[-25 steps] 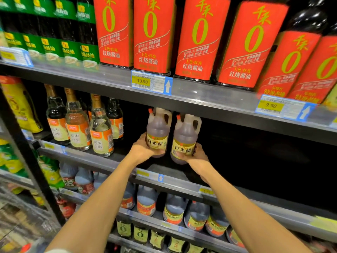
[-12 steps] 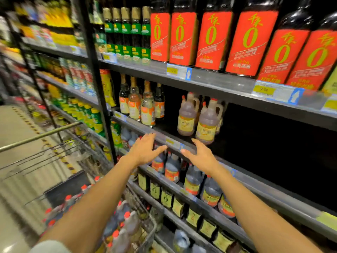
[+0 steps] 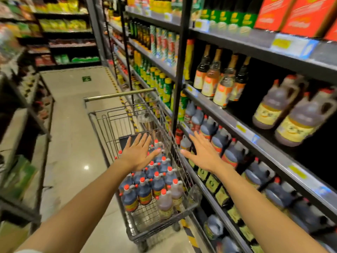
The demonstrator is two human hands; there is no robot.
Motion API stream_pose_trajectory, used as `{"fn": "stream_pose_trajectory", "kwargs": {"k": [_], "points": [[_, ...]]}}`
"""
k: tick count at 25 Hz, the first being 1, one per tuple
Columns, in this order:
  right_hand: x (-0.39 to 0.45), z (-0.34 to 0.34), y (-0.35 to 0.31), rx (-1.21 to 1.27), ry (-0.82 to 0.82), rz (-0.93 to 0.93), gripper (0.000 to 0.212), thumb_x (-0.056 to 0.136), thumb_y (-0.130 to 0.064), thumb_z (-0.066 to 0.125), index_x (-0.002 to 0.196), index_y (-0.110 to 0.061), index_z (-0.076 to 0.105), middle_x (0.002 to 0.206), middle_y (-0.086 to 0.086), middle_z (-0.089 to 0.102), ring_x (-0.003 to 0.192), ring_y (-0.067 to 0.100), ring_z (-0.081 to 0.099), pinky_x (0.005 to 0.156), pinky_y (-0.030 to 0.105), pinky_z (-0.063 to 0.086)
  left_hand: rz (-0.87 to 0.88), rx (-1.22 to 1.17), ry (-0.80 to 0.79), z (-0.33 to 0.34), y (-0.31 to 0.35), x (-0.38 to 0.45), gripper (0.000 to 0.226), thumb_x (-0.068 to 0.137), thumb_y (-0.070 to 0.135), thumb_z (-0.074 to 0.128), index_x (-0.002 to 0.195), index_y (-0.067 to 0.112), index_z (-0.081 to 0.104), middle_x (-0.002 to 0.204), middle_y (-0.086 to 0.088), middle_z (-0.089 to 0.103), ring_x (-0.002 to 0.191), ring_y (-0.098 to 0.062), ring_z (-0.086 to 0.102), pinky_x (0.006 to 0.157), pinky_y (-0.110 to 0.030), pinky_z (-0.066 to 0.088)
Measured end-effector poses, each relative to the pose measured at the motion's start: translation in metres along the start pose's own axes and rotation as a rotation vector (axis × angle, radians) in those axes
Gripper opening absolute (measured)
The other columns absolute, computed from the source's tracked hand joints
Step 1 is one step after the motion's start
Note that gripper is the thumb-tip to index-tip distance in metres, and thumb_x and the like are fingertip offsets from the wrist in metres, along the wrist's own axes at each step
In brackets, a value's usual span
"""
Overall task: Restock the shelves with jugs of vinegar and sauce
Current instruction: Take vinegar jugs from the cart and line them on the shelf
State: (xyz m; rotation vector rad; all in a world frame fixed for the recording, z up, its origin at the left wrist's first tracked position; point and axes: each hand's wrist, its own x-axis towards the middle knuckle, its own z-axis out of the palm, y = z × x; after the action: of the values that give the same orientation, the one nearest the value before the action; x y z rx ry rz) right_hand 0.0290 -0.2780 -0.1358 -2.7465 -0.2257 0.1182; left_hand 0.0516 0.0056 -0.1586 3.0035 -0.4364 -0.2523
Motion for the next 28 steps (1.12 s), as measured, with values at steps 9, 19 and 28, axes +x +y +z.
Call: {"fn": "stream_pose_trajectory", "kwargs": {"k": [9,19,28], "points": [[0.062,0.129,0.026,-0.069,-0.337,-0.090,0.098,0.092,-0.076,0.040,0.166,-0.020,0.007,0.174,0.003,-0.004,0.160,0.022,-0.004,0.130,0.039,0.003,-0.057,-0.098,-0.230,0.129,-0.024,0.013,0.097,0.094,0.079,0.013,0.164,0.015,-0.003,0.172,-0.004,-0.012,0.158,-0.023,-0.014,0.126,-0.054,-0.008],[0.100,0.279,0.120,-0.073,-0.522,-0.211,0.086,0.103,-0.057,0.046,0.165,-0.011,0.009,0.174,0.007,-0.001,0.160,0.024,0.000,0.127,0.033,-0.002,-0.180,-0.267,-0.251,0.308,0.031,0.048,0.117,0.076,0.093,0.024,0.159,0.011,0.028,0.165,-0.004,0.031,0.153,-0.027,0.029,0.123,-0.044,0.022],[0.099,0.310,0.129,0.055,-0.458,-0.181,0.032,0.088,-0.005,0.066,0.117,-0.011,0.055,0.113,0.012,0.059,0.109,0.035,0.055,0.089,0.047,0.047,-0.457,-0.713,-0.084,0.334,0.050,0.052,0.032,0.082,0.026,0.078,0.112,0.022,0.070,0.105,-0.004,0.077,0.100,-0.029,0.070,0.079,-0.038,0.052]]}}
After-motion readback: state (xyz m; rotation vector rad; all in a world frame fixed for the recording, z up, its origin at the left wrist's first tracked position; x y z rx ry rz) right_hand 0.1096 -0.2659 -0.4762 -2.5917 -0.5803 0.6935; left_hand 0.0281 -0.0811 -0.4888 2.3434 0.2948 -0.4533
